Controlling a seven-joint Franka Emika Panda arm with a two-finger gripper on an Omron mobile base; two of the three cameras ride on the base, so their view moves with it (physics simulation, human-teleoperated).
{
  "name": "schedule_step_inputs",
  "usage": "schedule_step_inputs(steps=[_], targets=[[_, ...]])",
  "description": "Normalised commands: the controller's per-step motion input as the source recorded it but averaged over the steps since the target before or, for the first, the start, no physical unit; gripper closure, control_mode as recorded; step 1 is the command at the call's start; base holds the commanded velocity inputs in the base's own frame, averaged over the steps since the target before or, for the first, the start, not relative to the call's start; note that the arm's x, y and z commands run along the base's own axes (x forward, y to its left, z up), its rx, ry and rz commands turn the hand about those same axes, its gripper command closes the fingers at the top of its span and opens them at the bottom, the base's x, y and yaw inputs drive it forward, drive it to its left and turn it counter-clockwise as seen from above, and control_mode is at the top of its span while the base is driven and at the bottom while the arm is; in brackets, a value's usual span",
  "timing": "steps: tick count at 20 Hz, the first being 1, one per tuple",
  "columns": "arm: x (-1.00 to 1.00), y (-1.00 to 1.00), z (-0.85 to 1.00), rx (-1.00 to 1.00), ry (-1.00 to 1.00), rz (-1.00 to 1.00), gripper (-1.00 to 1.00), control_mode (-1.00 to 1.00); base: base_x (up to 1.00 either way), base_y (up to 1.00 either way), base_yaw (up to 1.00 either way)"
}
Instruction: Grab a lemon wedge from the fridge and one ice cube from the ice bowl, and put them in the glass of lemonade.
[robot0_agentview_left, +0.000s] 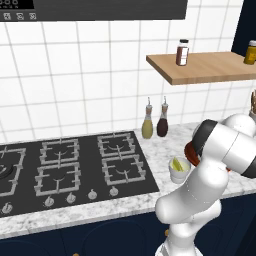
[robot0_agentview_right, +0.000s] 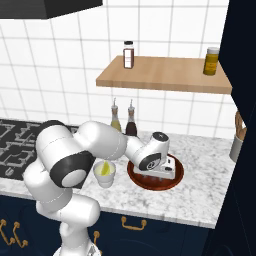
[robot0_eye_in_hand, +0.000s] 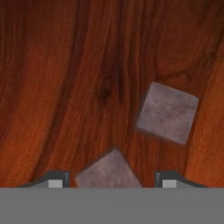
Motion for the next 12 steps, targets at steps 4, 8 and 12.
schedule_step_inputs(steps=[4,8,12], targets=[[0.00,0.00,0.00,0.00,0.00,0.00,1.00,-1.00,0.00,0.00,0.00],[0.00,0.00,0.00,0.00,0.00,0.00,1.00,-1.00,0.00,0.00,0.00],[-0.05,0.00,0.03,0.01,-0.04,0.00,1.00,-1.00,0.00,0.00,0.00]])
